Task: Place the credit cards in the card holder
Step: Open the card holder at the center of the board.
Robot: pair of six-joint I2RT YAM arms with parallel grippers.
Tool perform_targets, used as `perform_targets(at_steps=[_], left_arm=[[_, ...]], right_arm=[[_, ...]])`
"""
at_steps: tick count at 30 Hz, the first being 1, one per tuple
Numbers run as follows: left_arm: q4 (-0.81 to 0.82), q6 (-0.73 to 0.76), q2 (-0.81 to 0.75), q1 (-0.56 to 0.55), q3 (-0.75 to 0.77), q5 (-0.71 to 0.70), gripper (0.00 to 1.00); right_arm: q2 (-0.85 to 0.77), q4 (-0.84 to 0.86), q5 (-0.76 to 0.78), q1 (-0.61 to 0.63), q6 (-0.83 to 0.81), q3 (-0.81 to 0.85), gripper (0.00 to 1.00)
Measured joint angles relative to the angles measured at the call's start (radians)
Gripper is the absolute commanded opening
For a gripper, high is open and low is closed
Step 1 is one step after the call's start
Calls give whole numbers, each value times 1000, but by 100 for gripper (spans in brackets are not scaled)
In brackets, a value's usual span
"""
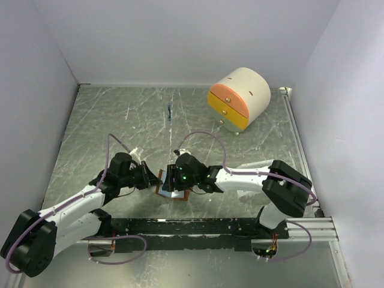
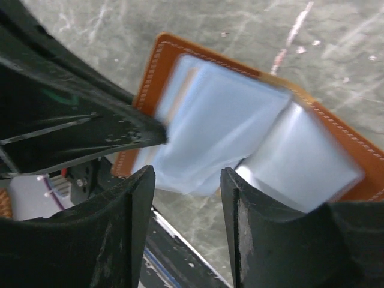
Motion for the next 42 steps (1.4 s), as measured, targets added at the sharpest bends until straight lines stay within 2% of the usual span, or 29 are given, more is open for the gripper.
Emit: perform_targets(at_steps=[7, 15, 24, 33, 42], left_arm=[[-14, 0, -12, 0, 0, -14, 7], [-20, 0, -12, 0, 0, -20, 7], [-34, 0, -17, 0, 2, -26, 7], [-42, 0, -19, 0, 2, -37, 7], [-46, 0, -27, 0, 2, -37, 7]], right_arm=[[-18, -49, 53, 66, -24, 55, 30], [0, -140, 141, 113, -62, 120, 31], [52, -169, 167, 117, -80, 159, 31], [66, -187, 184, 119, -84, 171, 15], [65, -229, 221, 119, -83, 170, 13]])
